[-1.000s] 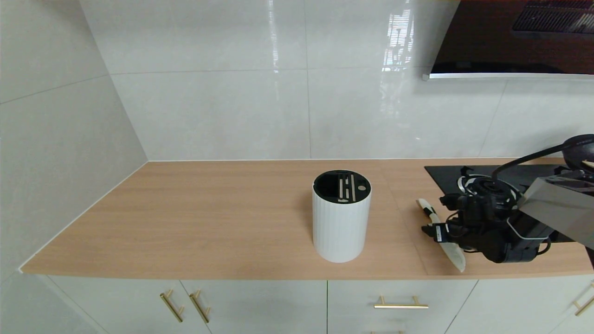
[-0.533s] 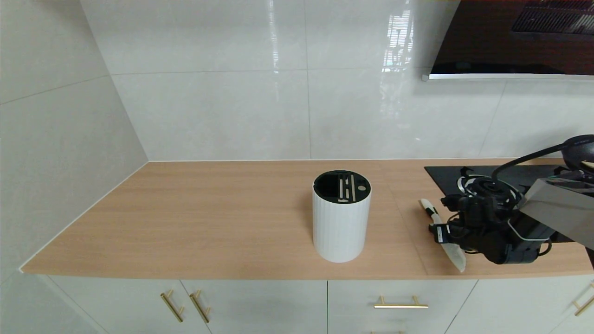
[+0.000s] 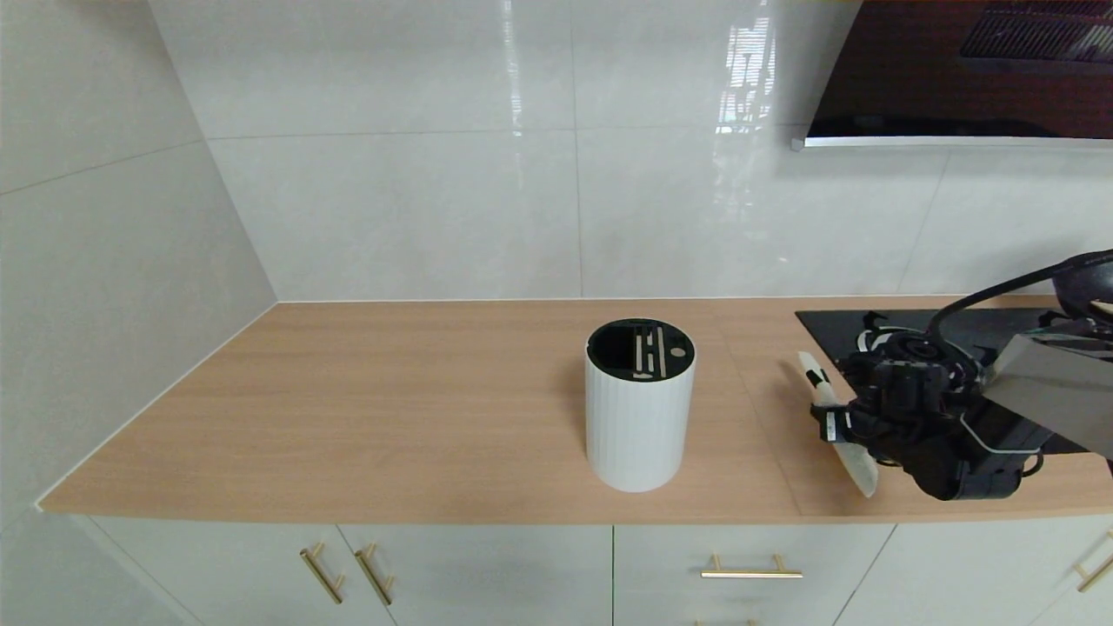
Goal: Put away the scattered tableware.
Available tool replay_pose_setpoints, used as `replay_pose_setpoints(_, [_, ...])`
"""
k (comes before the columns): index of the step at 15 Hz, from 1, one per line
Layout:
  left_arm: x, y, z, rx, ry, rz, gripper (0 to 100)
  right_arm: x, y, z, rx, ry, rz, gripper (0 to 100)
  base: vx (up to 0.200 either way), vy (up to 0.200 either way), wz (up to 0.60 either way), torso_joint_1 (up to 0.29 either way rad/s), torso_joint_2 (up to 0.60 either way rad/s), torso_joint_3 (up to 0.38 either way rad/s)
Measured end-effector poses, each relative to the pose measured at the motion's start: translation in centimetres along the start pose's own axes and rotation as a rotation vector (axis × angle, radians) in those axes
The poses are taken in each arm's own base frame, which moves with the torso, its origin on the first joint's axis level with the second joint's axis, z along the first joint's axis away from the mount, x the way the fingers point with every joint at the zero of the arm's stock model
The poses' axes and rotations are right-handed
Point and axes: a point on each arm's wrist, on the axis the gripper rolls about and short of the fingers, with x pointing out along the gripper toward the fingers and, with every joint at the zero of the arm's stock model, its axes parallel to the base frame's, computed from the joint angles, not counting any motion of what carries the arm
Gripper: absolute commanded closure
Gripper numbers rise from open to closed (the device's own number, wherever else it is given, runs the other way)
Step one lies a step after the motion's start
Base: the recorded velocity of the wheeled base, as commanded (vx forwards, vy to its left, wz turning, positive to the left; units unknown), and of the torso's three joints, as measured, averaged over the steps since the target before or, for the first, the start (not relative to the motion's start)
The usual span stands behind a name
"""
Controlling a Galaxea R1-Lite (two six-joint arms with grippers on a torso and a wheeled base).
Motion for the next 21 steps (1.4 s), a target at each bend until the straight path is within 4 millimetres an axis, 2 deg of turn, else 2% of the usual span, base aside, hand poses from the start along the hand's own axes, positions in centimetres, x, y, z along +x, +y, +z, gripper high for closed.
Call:
replay_pose_setpoints(4, [0.0,0.0,0.1,0.015,-0.006,-0.001,0,-2.7,0.2,3.2,0.003,-0.078,0.002,100,0.0,0.0,0.0,0.0,0.0,0.0])
replay_pose_setpoints(5, [-0.1,0.0,0.6,0.012,-0.034,-0.002,0,-3.5,0.5,4.3,0.006,-0.104,0.007,100,0.0,0.0,0.0,0.0,0.0,0.0])
replay_pose_setpoints(7, [-0.6,-0.1,2.4,-0.004,-0.11,-0.048,0,-5.6,1.1,6.5,0.012,-0.163,0.021,100,0.0,0.0,0.0,0.0,0.0,0.0])
replay_pose_setpoints(10, [-1.1,-0.4,5.1,-0.005,-0.111,-0.197,0,-9.1,2.5,10.0,0.007,-0.264,0.056,100,0.0,0.0,0.0,0.0,0.0,0.0])
replay_pose_setpoints(14, [0.1,-0.8,10.4,-0.013,-0.066,-0.308,0,-12.8,5.8,13.8,-0.012,-0.37,0.146,100,0.0,0.0,0.0,0.0,0.0,0.0])
replay_pose_setpoints(16, [2.5,-1.2,13.5,-0.076,0.011,-0.379,0,-14.4,8.7,15.4,-0.025,-0.412,0.211,100,0.0,0.0,0.0,0.0,0.0,0.0])
replay_pose_setpoints(17, [4.6,-1.5,15.2,-0.15,0.066,-0.441,0,-15.2,9.9,16.1,-0.027,-0.433,0.233,100,0.0,0.0,0.0,0.0,0.0,0.0])
replay_pose_setpoints(19, [8.7,-2.8,17.9,-0.293,0.121,-0.565,0,-16.2,11.1,16.9,-0.026,-0.469,0.262,100,0.0,0.0,0.0,0.0,0.0,0.0])
replay_pose_setpoints(21, [13.4,-5.1,19.4,-0.374,0.146,-0.678,0,-17.1,11.9,17.4,-0.026,-0.486,0.289,100,0.0,0.0,0.0,0.0,0.0,0.0])
